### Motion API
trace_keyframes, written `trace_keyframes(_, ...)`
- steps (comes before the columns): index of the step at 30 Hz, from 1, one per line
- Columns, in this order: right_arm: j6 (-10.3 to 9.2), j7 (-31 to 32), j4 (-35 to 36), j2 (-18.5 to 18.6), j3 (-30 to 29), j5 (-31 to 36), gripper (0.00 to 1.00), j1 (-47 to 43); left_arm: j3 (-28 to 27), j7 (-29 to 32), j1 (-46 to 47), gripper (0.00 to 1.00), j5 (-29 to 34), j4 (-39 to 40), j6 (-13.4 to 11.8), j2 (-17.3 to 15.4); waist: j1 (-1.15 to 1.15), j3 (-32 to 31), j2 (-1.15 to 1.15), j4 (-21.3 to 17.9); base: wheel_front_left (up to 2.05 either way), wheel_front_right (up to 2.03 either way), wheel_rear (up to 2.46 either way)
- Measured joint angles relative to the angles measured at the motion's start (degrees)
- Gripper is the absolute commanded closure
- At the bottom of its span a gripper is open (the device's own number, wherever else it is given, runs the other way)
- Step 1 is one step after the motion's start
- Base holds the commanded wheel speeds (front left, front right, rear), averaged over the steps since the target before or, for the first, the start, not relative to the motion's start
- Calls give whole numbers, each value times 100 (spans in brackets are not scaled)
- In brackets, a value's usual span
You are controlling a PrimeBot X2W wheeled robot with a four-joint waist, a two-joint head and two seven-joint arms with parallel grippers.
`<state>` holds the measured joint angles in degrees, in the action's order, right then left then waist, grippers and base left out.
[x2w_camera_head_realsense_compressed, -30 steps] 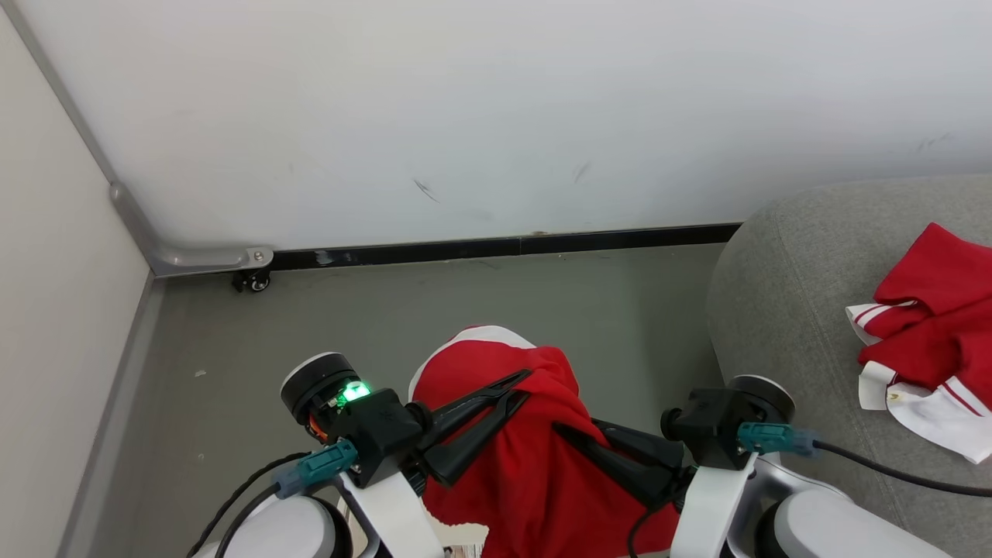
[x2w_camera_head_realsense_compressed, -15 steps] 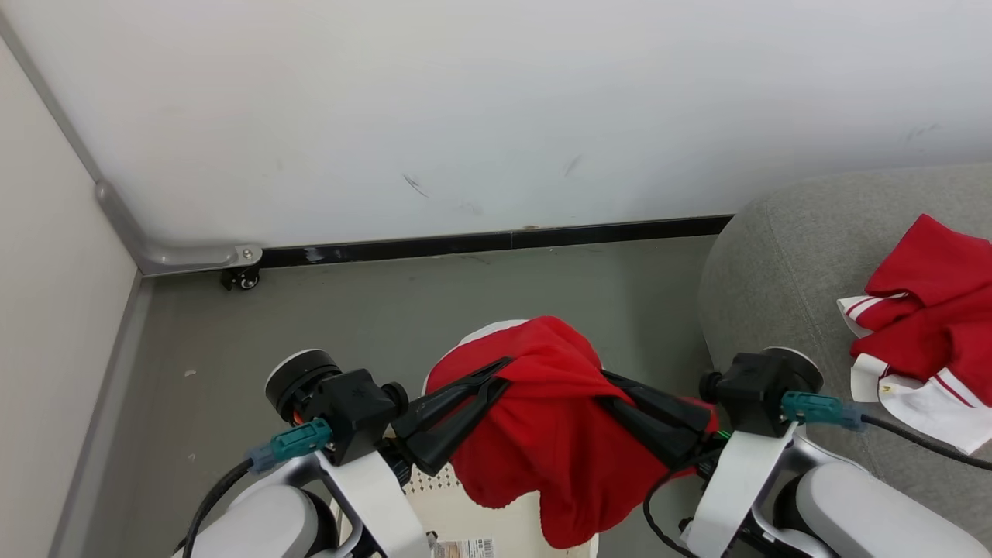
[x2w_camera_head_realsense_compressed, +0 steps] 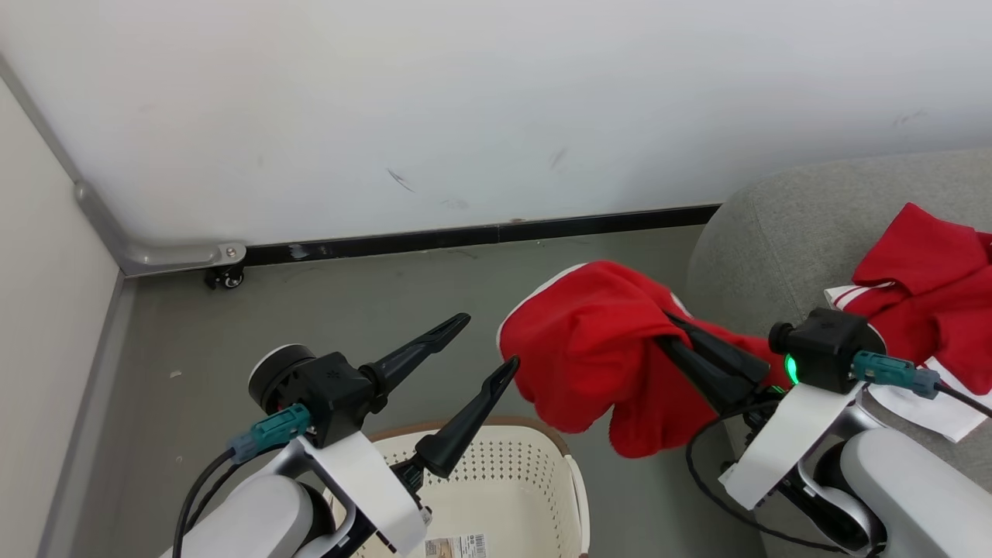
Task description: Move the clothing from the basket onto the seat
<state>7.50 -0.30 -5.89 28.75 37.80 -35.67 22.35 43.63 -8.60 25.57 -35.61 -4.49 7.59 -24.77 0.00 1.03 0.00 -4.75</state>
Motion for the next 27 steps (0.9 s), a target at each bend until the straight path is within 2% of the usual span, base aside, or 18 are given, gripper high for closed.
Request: trace_keyframes(27,-1,-381,-201,-20,-1035,30,100,-528,445,-257,97,0,-47,-294,0,326,0,68,0,-588,0,0,0)
